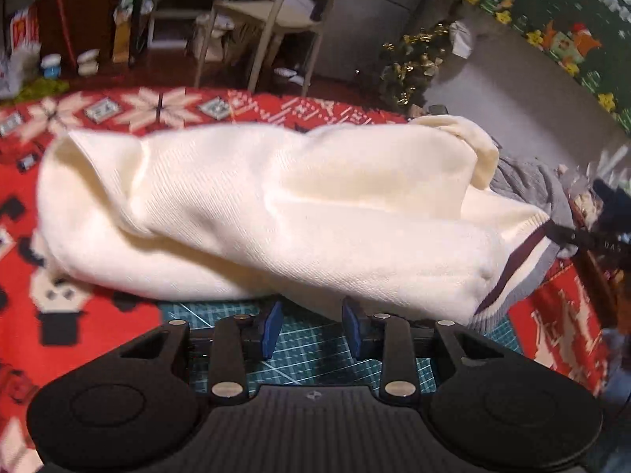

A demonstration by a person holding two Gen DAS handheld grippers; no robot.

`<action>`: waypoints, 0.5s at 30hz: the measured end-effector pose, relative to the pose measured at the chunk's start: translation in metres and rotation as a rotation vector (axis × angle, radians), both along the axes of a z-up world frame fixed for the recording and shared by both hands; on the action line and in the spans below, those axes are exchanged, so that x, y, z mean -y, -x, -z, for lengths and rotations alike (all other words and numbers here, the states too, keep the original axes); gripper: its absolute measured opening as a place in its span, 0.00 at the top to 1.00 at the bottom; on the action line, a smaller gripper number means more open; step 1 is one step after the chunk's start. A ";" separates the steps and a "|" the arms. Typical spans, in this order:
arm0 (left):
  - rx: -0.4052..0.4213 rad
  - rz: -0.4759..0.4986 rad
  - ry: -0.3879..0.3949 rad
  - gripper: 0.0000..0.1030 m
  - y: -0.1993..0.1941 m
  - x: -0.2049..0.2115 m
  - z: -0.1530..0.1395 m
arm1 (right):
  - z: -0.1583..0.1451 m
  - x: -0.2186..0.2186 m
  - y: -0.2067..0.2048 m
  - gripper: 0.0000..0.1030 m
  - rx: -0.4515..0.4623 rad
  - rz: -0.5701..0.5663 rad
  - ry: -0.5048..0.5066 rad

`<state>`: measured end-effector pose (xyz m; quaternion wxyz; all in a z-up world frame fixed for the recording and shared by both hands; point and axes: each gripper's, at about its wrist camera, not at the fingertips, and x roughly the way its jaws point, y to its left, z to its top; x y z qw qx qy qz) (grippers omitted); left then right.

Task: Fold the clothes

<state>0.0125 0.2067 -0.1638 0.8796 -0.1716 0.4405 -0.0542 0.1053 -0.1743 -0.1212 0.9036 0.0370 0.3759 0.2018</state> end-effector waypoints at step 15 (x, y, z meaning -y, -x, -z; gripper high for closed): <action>-0.039 -0.147 0.356 0.66 -0.019 -0.014 -0.003 | 0.000 -0.015 0.000 0.94 -0.013 -0.026 -0.030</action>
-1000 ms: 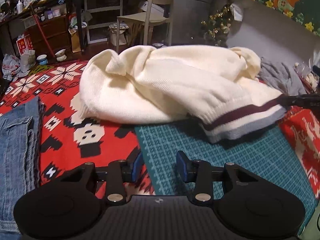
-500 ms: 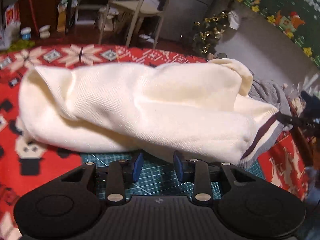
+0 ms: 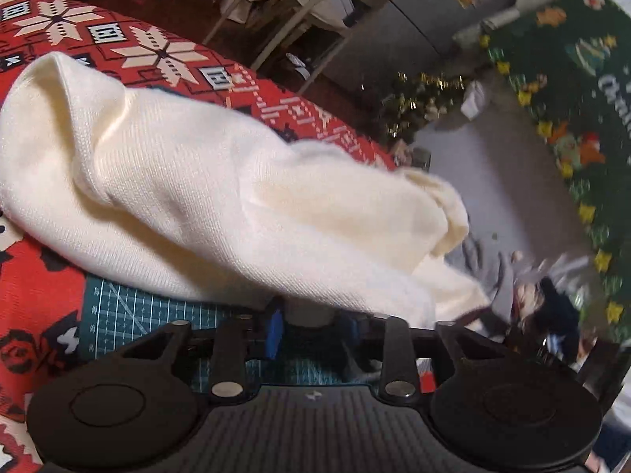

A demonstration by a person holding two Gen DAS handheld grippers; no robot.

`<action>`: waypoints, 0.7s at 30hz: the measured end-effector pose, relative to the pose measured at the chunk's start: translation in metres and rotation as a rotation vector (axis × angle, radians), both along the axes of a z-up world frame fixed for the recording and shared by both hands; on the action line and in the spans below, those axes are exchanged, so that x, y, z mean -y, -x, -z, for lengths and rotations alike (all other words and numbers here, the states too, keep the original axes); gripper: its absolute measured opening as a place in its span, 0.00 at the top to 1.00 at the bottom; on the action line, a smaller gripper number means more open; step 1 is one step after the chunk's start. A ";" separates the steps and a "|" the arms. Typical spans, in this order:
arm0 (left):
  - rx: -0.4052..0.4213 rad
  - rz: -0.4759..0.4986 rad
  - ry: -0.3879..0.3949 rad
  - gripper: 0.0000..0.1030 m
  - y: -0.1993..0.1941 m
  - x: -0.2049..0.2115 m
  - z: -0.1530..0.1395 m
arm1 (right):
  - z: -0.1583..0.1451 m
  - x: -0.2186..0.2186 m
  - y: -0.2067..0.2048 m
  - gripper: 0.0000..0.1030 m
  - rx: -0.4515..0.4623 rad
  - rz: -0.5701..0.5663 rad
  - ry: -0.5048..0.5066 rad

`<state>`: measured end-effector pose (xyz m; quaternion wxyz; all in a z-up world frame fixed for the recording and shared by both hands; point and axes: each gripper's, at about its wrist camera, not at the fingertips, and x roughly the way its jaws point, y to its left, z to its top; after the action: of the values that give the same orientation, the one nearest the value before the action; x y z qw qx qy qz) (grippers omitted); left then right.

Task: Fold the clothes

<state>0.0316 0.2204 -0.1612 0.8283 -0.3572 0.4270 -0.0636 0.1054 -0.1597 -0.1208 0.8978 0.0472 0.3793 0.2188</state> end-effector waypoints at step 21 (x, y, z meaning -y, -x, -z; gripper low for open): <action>-0.132 -0.128 -0.113 0.92 -0.019 0.020 -0.010 | -0.003 -0.020 0.008 0.94 0.003 -0.069 0.001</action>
<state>0.0502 0.2003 -0.1517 0.8195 -0.3398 0.4600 0.0374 0.0979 -0.1396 -0.1179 0.8903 0.0336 0.3795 0.2495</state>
